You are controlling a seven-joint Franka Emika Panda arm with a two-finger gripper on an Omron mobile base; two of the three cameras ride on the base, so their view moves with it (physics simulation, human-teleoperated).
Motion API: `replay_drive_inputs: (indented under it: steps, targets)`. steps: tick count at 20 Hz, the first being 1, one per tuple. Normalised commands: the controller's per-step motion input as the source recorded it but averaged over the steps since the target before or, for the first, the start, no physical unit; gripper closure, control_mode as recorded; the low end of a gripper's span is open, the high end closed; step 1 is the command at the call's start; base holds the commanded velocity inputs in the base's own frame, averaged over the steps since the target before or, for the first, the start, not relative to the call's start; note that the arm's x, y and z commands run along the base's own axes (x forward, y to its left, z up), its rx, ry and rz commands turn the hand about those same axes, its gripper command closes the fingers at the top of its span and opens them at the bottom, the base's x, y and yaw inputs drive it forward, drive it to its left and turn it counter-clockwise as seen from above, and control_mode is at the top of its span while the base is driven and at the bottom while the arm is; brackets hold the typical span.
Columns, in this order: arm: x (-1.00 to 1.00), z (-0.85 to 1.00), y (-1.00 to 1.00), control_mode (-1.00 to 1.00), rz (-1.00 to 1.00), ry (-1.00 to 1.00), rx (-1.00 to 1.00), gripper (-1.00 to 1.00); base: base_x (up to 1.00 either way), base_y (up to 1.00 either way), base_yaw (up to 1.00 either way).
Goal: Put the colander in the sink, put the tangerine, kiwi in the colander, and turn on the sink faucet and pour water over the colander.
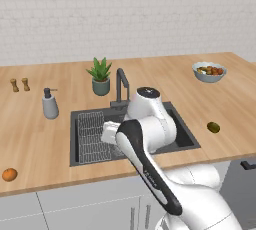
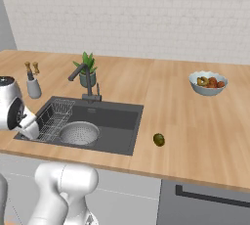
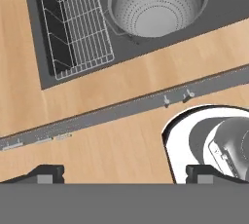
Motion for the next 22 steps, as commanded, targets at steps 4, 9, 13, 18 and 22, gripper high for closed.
replay_drive_inputs:
  steps: [4, 9, 13, 18, 22]
  targets:
    - [0.03, 0.0, 1.0, -1.0, 0.2, 0.0, -0.09, -1.0, 0.0, 0.0, 0.0]
    - [0.23, 0.0, 1.0, -1.0, 0.18, 0.0, -0.1, -1.0, 0.0, 0.0, 0.0]
    - [0.06, 0.0, 1.0, -1.0, 0.16, -0.02, -0.13, -1.0, 0.0, 0.0, 0.0]
    - [-0.01, -0.02, 0.94, -1.0, 0.09, -0.13, -0.12, -1.0, 0.0, 0.0, 0.0]
    - [-0.1, -0.16, 0.65, -1.0, 0.04, -0.23, -0.04, -1.0, 0.0, 0.0, 0.0]
